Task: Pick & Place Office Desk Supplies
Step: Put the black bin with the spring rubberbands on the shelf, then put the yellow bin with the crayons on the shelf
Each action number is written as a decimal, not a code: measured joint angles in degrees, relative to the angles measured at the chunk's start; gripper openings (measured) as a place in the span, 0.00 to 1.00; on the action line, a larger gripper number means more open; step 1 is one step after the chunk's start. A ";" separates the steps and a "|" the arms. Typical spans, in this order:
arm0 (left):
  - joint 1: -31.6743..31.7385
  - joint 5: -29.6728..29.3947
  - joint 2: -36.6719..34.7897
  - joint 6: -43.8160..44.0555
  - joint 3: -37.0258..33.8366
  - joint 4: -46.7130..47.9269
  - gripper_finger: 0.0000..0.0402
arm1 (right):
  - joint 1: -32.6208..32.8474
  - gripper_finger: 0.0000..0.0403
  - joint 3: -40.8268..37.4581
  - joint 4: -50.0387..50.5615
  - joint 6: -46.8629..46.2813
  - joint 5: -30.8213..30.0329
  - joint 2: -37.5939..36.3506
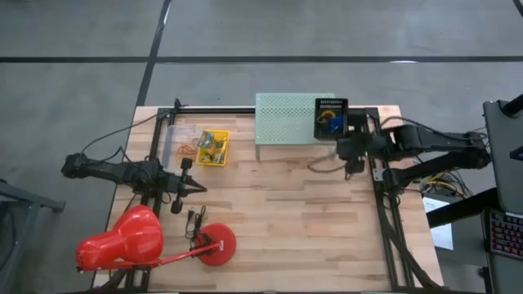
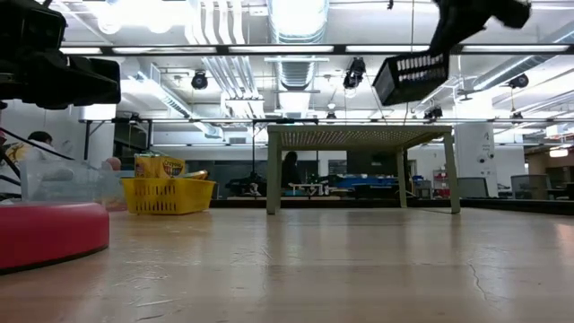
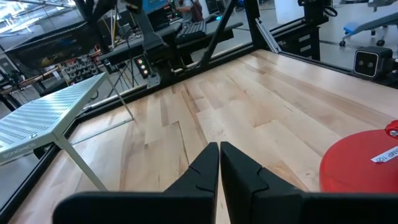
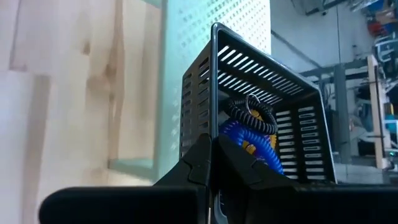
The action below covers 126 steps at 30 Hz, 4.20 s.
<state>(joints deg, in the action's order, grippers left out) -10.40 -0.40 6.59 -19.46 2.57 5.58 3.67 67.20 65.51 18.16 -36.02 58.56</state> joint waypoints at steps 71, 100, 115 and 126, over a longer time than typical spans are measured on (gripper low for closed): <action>-0.02 0.00 0.00 0.00 0.00 0.02 0.05 | -29.69 0.32 -15.14 -25.09 4.76 38.74 -14.29; 0.00 0.00 0.00 0.00 0.00 0.02 0.05 | 7.19 0.31 -42.29 -54.46 -26.52 29.33 -27.65; 0.00 0.01 0.02 0.00 0.00 0.01 0.05 | 24.69 0.32 -57.59 -61.97 -25.45 11.35 -44.37; -0.02 0.02 0.02 0.00 0.00 0.02 0.05 | 24.84 0.33 -62.00 -57.58 -19.38 8.78 -58.54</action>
<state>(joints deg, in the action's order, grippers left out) -10.41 -0.39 6.61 -19.46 2.57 5.60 28.51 5.20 7.93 -1.21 -27.24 0.03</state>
